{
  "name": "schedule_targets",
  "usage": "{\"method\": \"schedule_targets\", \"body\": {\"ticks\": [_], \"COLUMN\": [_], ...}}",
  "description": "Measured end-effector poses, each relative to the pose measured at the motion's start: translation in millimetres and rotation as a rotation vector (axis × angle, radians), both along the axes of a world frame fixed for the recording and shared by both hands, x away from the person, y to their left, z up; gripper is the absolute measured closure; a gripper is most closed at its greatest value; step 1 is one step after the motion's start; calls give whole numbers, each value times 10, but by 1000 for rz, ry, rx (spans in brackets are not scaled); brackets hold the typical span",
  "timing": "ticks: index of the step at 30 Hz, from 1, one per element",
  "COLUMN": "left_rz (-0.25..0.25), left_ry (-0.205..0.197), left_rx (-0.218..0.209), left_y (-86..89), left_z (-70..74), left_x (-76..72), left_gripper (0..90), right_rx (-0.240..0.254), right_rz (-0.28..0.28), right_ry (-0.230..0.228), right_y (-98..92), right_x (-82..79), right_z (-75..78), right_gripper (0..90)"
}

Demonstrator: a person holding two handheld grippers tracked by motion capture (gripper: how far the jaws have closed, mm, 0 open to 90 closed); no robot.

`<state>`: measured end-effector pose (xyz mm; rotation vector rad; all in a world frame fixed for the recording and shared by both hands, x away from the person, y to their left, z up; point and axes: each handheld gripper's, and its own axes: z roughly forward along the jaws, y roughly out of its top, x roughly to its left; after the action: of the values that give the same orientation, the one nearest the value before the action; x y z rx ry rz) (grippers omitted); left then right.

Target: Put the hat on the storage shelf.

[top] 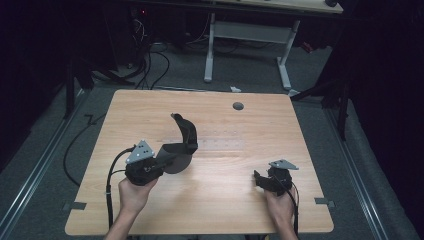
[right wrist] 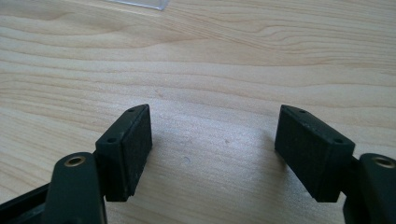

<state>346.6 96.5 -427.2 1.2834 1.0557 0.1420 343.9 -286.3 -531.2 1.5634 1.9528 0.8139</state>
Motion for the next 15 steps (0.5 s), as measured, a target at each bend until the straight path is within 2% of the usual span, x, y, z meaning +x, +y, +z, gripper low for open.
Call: {"method": "schedule_targets", "body": {"ticks": [3,4,9,13,15], "left_rz": [12,25,39,52,58], "left_ry": [12,12,6,30,31], "left_rx": [-8,-6,-47,-94,-98], "left_y": [5,7,27,67,74], "left_z": [10,20,92,183,202], "left_x": [47,102,198,378,411], "left_gripper": [864,864,864,864,864], "right_rx": [-1,0,-2,-2,-2], "right_rz": [1,1,4,13,13], "right_ry": [0,0,-2,-2,-2], "right_y": [-1,-2,-3,-2,-2], "right_x": [-1,-1,-1,0,-1], "right_z": [0,-1,-2,-2,-2], "right_gripper": [274,273,274,275,275]}}
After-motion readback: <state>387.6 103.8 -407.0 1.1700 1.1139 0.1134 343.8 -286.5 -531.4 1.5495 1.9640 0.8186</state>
